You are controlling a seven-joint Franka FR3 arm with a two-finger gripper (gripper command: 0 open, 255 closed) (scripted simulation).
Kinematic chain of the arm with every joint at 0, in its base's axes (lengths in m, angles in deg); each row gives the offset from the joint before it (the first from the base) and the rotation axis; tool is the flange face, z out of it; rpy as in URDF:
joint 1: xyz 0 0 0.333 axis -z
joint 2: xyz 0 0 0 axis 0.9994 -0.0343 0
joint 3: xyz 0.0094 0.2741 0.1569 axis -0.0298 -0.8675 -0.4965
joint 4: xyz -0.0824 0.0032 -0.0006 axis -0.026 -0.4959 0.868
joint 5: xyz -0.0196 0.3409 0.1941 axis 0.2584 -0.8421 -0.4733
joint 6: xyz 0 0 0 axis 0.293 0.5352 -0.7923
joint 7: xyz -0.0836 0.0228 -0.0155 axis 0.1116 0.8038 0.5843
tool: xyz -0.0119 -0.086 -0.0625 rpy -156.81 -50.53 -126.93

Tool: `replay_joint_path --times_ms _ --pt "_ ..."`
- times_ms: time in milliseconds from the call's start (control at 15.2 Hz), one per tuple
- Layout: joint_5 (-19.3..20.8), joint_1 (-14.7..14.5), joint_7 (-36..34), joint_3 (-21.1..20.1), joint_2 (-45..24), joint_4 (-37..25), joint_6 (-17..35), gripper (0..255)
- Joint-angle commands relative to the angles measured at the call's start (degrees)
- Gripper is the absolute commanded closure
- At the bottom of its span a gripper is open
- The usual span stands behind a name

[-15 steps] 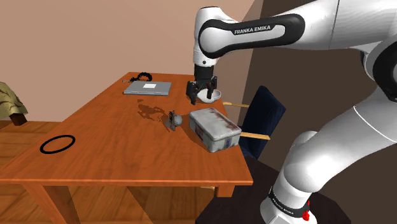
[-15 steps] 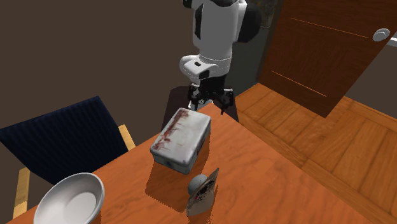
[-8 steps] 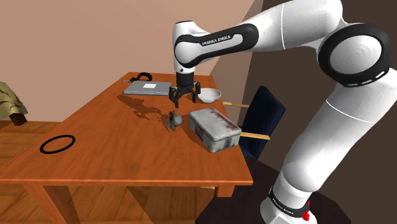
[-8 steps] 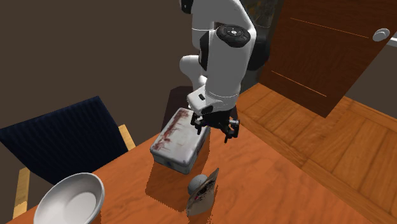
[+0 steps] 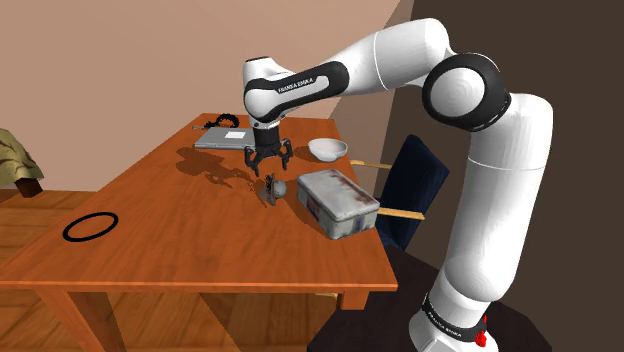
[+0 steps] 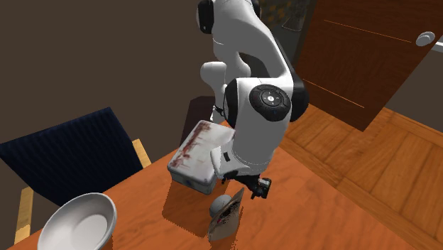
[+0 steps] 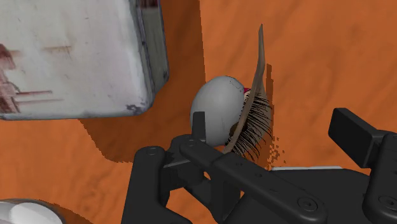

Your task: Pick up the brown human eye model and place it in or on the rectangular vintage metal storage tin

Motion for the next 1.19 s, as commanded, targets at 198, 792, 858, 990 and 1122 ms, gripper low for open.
replay_joint_path --times_ms 198,792,858,990,1122 --pt "0.7 -0.1 -1.6 0.4 -3.5 -1.5 1.6 0" --pt "1.0 0.1 -1.8 0.5 -4.3 1.1 4.9 0" --pt "1.0 0.1 -1.8 0.5 -4.3 1.1 4.9 0" --pt "1.0 0.1 -1.8 0.5 -4.3 1.1 4.9 0" --pt "1.0 0.1 -1.8 0.5 -4.3 1.1 4.9 255"
